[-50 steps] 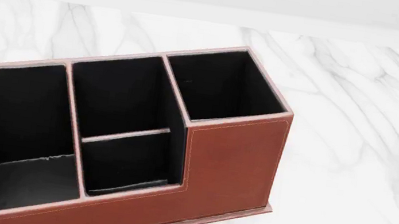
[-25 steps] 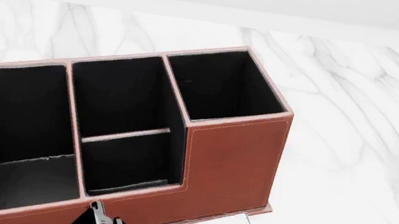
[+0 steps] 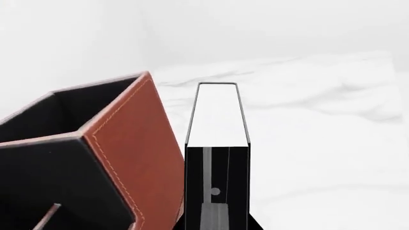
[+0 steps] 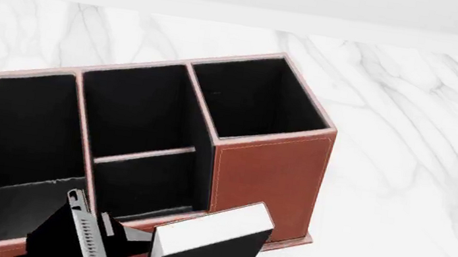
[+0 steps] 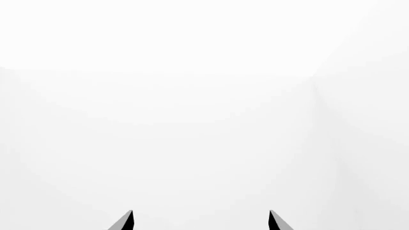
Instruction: Pick up the book and place it in the back compartment of the caddy.
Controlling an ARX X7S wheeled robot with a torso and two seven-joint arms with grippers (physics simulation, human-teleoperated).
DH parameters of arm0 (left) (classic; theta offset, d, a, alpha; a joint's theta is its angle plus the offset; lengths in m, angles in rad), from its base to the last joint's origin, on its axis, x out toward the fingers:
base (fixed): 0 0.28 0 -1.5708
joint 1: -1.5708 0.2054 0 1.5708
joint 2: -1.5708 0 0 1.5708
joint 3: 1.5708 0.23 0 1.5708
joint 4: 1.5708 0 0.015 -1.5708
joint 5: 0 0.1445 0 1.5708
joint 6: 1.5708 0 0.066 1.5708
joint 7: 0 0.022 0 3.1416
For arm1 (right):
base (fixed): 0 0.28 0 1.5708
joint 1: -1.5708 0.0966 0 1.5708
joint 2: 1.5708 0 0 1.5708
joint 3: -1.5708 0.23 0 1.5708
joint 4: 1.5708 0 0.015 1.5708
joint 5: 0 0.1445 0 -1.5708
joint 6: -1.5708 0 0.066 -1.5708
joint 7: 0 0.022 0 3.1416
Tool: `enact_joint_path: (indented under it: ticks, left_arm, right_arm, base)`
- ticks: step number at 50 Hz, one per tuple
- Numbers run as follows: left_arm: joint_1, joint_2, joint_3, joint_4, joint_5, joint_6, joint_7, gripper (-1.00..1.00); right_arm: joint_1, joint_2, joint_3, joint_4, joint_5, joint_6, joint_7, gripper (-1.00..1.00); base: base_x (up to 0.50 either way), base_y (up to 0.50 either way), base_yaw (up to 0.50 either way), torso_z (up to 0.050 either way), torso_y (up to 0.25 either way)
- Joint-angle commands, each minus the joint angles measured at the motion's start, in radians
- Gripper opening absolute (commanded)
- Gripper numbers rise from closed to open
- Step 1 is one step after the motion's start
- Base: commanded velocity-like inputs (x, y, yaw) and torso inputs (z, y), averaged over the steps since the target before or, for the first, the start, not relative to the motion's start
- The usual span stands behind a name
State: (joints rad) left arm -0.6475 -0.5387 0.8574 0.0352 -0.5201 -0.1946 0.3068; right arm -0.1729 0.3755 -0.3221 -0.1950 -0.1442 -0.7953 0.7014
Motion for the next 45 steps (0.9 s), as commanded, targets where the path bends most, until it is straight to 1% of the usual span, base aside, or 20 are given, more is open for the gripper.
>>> enact_joint_path:
  ticks: [1, 12, 20, 30, 31, 32, 42, 43, 45]
  left_arm:
    - [-0.034, -0.059, -0.041, 0.145, -0.068, -0.076, -0.048, -1.0]
    - [-0.071, -0.123, -0.076, 0.268, -0.136, -0.156, -0.074, -1.0]
    - [-0.087, -0.164, -0.111, 0.324, -0.175, -0.184, -0.099, -1.0]
    - [-0.097, -0.196, -0.131, 0.336, -0.222, -0.216, -0.099, -1.0]
    - [-0.102, -0.203, -0.133, 0.336, -0.253, -0.233, -0.081, -1.0]
    - [-0.103, -0.206, -0.13, 0.336, -0.247, -0.235, -0.082, -1.0]
    - [-0.094, -0.221, -0.161, 0.306, -0.312, -0.223, -0.047, -1.0]
    - [-0.091, -0.22, -0.159, 0.301, -0.309, -0.22, -0.044, -1.0]
    - [-0.075, -0.217, -0.16, 0.294, -0.304, -0.202, -0.042, -1.0]
  right_arm:
    - [0.002, -0.001, -0.005, 0.004, -0.004, -0.001, 0.004, 1.0]
    - [0.003, 0.0, -0.007, 0.003, -0.007, 0.001, 0.007, 1.0]
    - [0.002, -0.002, -0.004, 0.004, -0.014, -0.007, 0.016, 1.0]
    - [-0.001, -0.004, -0.006, -0.002, -0.028, 0.0, 0.019, 1.0]
    - [-0.001, -0.004, -0.007, -0.004, -0.028, 0.001, 0.018, 1.0]
    - [-0.002, -0.007, -0.004, -0.006, -0.037, 0.01, 0.02, 1.0]
    - [0.0, -0.014, -0.009, -0.009, -0.055, 0.032, 0.02, 1.0]
    - [-0.002, -0.016, -0.006, -0.013, -0.051, 0.04, 0.023, 1.0]
    - [-0.005, -0.04, 0.018, -0.04, -0.07, 0.137, 0.032, 1.0]
  base:
    - [0.0, 0.0, 0.0, 0.0, 0.0]
    - [0.0, 0.0, 0.0, 0.0, 0.001]
    - [0.0, 0.0, 0.0, 0.0, 0.001]
    - [0.0, 0.0, 0.0, 0.0, 0.001]
    - [0.0, 0.0, 0.0, 0.0, 0.0]
    - [0.0, 0.0, 0.0, 0.0, 0.0]
    - [0.0, 0.0, 0.0, 0.0, 0.002]
    - [0.0, 0.0, 0.0, 0.0, 0.0]
    - [0.0, 0.0, 0.0, 0.0, 0.0]
